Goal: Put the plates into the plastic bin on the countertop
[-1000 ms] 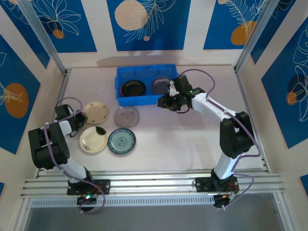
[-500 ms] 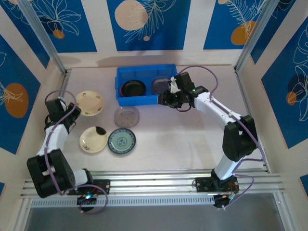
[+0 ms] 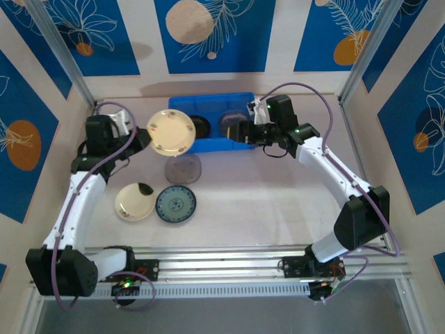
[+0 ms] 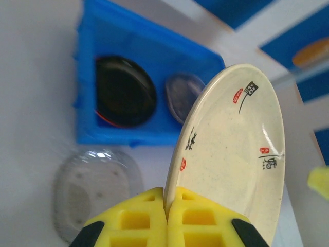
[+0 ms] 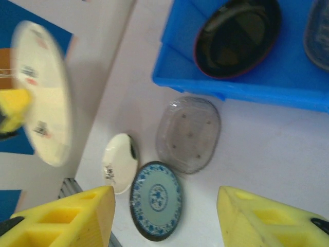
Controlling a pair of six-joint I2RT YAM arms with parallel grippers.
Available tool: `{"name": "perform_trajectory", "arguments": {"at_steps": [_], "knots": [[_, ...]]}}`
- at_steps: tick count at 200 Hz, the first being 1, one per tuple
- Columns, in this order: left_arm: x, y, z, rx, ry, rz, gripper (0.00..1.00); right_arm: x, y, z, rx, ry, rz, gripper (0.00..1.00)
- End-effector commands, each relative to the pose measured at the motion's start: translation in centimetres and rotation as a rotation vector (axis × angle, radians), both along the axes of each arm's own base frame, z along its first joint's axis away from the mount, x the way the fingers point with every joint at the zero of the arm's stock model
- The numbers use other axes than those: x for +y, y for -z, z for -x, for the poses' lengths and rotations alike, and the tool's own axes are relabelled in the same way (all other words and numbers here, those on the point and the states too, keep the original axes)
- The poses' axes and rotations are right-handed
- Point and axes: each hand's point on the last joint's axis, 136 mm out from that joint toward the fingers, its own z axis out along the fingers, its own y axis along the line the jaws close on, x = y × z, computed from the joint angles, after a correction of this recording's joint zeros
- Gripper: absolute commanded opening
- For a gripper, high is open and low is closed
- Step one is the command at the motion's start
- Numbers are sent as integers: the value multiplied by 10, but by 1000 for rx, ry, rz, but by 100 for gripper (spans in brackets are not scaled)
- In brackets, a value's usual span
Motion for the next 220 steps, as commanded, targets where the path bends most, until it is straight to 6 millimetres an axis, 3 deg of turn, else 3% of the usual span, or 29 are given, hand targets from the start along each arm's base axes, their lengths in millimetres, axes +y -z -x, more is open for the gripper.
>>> {"name": "perform_trajectory", "arguments": {"at_steps": [1,35,72,121,191,220], "knots": [[-43,2,6,21,139,55,0,9,-21,17,-44,-94,-61,57],[-82,16,5,44,220,116,0,11,-15,21,-23,-92,-38,53],[-101,18,5,44,266,135,0,11,-6,22,2,-84,-20,49],[-105,17,4,39,277,133,0,11,7,17,34,-64,5,39],[-107,11,4,23,288,144,0,21,20,11,63,-72,50,37],[-108,15,3,32,292,140,0,24,22,8,73,-68,54,21]]}}
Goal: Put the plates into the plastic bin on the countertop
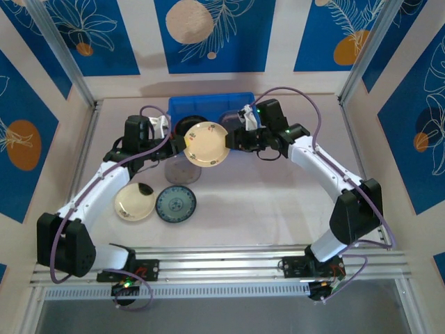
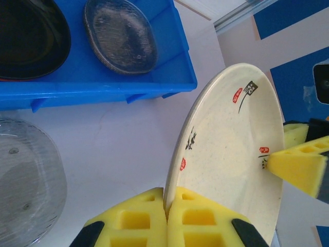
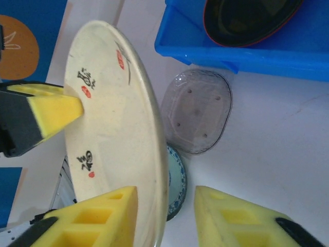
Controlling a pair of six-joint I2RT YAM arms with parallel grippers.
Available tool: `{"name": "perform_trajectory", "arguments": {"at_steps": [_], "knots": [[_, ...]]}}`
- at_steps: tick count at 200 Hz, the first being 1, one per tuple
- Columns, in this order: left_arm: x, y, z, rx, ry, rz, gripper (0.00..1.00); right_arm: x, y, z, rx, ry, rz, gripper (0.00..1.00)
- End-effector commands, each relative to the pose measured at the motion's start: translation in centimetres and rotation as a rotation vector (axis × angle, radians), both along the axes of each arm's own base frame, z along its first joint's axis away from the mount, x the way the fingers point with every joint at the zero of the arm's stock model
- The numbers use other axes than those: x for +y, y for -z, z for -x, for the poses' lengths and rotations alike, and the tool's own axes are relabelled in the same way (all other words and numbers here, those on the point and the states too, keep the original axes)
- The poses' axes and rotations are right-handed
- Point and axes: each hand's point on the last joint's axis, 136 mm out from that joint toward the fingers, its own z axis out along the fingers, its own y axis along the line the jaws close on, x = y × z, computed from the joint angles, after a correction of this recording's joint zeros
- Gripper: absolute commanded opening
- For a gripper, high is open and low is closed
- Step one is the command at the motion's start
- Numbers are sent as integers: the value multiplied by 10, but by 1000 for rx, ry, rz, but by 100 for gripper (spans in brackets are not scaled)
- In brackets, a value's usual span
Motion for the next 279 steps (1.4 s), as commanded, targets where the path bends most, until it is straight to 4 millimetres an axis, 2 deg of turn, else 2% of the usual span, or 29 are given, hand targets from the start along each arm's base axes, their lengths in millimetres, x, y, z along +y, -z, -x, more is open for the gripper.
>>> {"name": "perform_trajectory", "arguments": {"at_steps": [1,10,20,45,50,64,76,86,111,136,175,201,238,279], "knots": [[-11,-15,-1,-38,40,38,0,5,-12,-3,-16,-6,-6,20],[-11,-13,-1,-34,39,35,0,5,-12,-4,-17,-2,-4,8],[-10,-10,-2,-30,38,30,0,5,-12,-6,-19,5,0,0],[-7,1,-5,-8,23,-8,0,4,-13,-13,-27,24,9,0],[-6,2,-6,-7,20,-21,9,4,-15,-15,-28,29,10,0],[3,8,-8,-1,-10,-75,42,3,-16,-24,-31,45,25,0],[14,8,-8,-14,-50,-125,57,3,-18,-34,-37,61,37,0],[24,7,-8,-29,-80,-162,63,4,-19,-44,-35,73,43,0],[45,8,-6,-43,-130,-227,66,6,-19,-70,-36,100,63,0],[57,13,-4,-45,-153,-234,67,12,-12,-100,-29,116,79,0],[53,17,2,-81,-130,-186,71,25,4,-142,-11,116,89,0],[50,26,4,-66,-115,-174,73,30,27,-169,36,118,93,0],[52,31,5,-69,-115,-174,74,40,53,-192,127,105,10,0],[55,37,3,-56,-125,-154,73,48,80,-203,182,95,-46,0]]}}
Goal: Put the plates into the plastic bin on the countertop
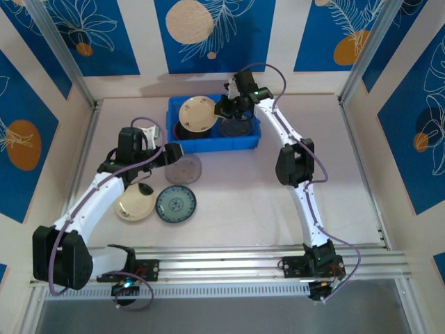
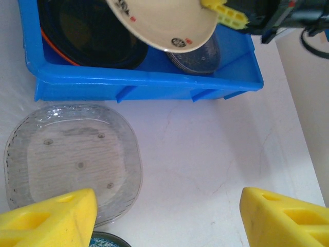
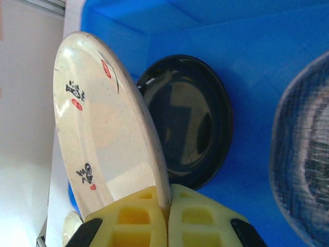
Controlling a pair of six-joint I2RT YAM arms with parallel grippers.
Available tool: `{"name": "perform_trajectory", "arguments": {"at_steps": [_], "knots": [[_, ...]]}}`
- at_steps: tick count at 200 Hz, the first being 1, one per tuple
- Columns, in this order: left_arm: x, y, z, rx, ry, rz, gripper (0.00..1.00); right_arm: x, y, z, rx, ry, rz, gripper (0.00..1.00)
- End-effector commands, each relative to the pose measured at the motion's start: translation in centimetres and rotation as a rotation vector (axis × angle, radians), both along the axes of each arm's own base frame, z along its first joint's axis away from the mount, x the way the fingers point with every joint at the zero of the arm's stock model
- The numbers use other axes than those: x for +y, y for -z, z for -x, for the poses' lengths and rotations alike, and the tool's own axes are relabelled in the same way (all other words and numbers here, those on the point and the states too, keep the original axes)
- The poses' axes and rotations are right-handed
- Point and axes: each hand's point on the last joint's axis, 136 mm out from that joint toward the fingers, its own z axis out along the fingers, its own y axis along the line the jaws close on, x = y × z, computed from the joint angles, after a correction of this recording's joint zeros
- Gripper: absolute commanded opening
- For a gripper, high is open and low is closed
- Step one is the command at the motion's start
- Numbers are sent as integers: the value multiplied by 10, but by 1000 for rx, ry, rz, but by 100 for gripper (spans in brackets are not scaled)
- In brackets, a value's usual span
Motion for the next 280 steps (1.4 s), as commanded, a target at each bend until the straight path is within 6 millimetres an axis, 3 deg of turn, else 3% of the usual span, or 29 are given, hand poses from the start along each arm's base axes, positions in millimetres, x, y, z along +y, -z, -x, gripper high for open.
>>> {"name": "perform_trajectory", "arguments": {"at_steps": [1,63,134,152,211,228,280], "knots": [[2,-2,-3,-29,12,18,73,10,-7,1,36,-27,-90,0],[9,8,-4,-5,-15,31,71,26,32,-4,77,-14,-86,0],[12,18,-5,19,-29,56,69,33,55,-11,86,22,-59,0],[13,17,-6,18,-30,59,69,36,57,-10,89,22,-59,6],[11,19,-10,24,-24,70,68,39,58,-7,72,36,-8,38],[11,19,-10,26,-22,70,68,34,56,-8,58,60,36,42],[12,21,-13,27,-23,72,68,28,49,-6,17,77,114,42]]}}
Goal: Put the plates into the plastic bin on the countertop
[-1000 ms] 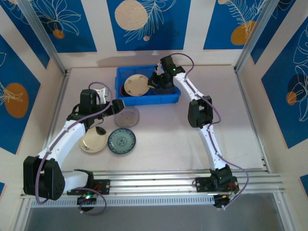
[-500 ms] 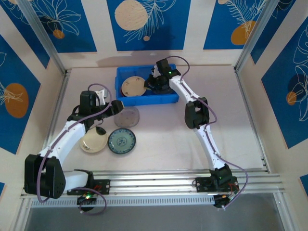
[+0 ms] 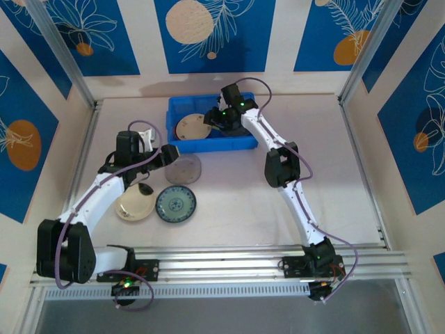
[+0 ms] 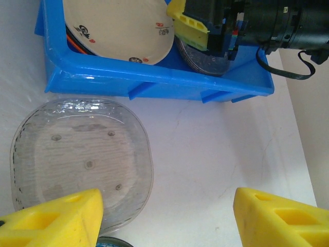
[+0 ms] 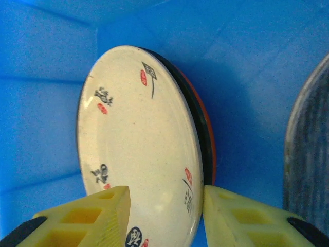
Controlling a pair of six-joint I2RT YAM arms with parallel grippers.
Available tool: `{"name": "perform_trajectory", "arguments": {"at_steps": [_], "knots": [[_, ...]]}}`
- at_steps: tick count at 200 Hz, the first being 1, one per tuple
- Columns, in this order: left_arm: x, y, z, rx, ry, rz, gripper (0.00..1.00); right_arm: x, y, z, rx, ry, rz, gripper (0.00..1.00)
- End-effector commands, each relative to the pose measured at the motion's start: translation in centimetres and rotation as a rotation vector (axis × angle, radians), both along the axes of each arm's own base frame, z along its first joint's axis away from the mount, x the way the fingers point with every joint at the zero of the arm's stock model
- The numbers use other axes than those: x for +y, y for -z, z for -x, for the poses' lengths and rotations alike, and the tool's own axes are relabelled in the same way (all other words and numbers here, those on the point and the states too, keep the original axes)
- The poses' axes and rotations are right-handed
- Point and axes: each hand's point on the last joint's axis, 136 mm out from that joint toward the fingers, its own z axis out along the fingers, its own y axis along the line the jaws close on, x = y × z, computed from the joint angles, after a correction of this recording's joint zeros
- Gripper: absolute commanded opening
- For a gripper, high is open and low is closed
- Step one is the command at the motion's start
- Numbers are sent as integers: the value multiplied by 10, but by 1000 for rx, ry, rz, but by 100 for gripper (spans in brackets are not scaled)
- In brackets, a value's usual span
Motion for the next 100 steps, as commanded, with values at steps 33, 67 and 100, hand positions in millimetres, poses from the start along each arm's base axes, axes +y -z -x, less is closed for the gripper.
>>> {"name": "perform_trajectory", "arguments": {"at_steps": [33,67,100], "knots": [[1,-3,-5,-10,3,20,67,-6,-11,8,-32,9,105,42],[-1,-1,-9,-7,7,31,68,-7,-21,10,-59,-1,122,42],[-3,0,-14,-12,8,46,68,-11,-50,6,-140,-4,129,42]]}}
